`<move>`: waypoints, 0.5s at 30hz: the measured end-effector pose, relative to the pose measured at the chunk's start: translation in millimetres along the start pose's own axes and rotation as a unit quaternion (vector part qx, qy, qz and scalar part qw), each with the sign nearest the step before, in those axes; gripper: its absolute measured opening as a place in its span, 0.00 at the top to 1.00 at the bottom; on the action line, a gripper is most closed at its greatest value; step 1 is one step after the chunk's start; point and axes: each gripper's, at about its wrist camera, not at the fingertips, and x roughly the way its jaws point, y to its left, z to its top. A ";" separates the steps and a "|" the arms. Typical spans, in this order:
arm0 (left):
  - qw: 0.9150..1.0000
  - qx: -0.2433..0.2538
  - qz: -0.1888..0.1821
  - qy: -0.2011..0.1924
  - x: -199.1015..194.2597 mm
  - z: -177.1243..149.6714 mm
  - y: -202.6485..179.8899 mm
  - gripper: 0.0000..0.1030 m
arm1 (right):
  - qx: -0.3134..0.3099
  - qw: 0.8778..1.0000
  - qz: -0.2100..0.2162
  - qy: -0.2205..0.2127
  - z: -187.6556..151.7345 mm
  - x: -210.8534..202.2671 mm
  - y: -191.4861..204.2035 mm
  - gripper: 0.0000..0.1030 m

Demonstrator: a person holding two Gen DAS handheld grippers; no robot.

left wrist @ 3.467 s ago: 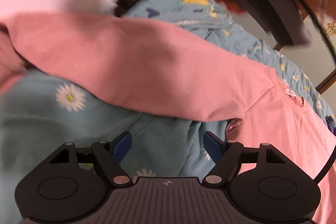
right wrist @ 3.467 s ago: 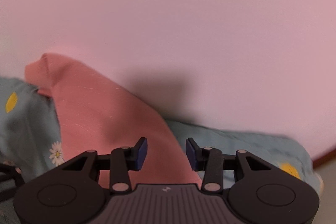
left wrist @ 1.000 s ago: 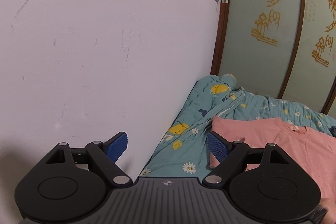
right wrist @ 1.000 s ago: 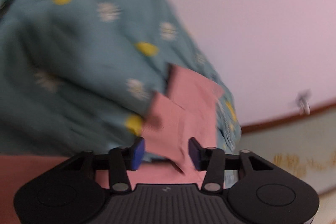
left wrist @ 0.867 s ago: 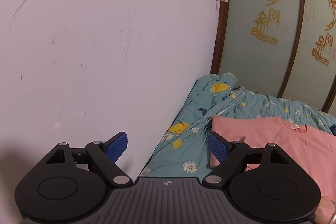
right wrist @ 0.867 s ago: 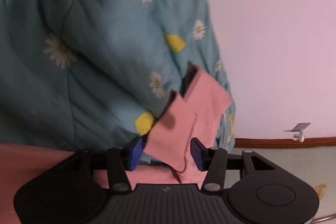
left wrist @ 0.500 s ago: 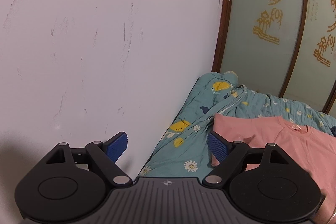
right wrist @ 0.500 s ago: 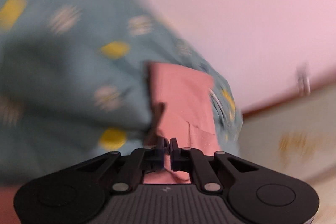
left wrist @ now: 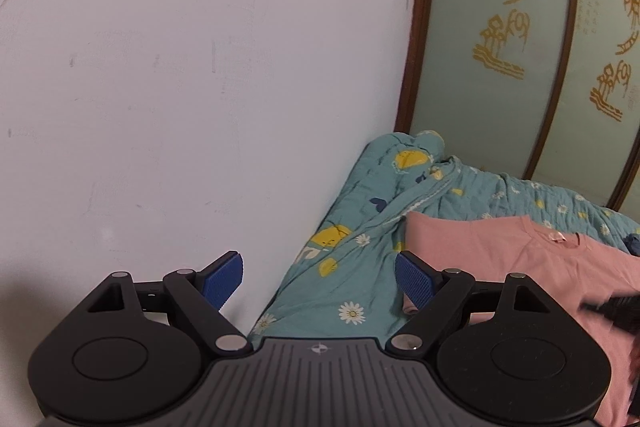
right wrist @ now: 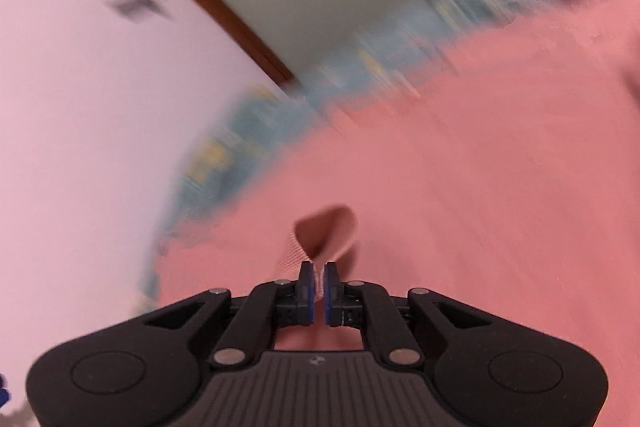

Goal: Fold clothes

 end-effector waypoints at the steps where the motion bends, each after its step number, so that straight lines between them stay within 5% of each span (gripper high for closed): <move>1: 1.000 0.000 -0.003 0.000 -0.4 0.2 -1.0 0.19 | 0.004 1.000 -0.003 0.009 -1.5 2.3 -5.2 0.93; 2: 1.000 0.001 -0.004 0.000 -0.6 0.4 -2.5 0.19 | 0.009 1.000 -0.001 0.008 -3.4 0.6 -9.5 0.91; 5: 1.000 0.003 0.002 0.001 1.3 0.6 -5.9 0.19 | 0.028 0.999 0.027 -0.013 -6.6 -10.0 -18.0 0.60; 6: 1.000 0.003 0.003 0.003 2.6 0.5 -6.9 0.19 | 0.029 0.999 0.040 -0.012 -4.2 -9.3 -17.2 0.58; 11: 1.000 0.016 0.002 0.009 8.2 -1.9 -13.6 0.19 | 0.019 0.997 0.068 0.021 8.5 10.7 -10.8 0.58; 15: 1.000 0.020 0.002 0.012 10.5 -3.0 -14.6 0.19 | 0.030 0.997 0.036 0.064 9.0 32.9 -12.8 0.59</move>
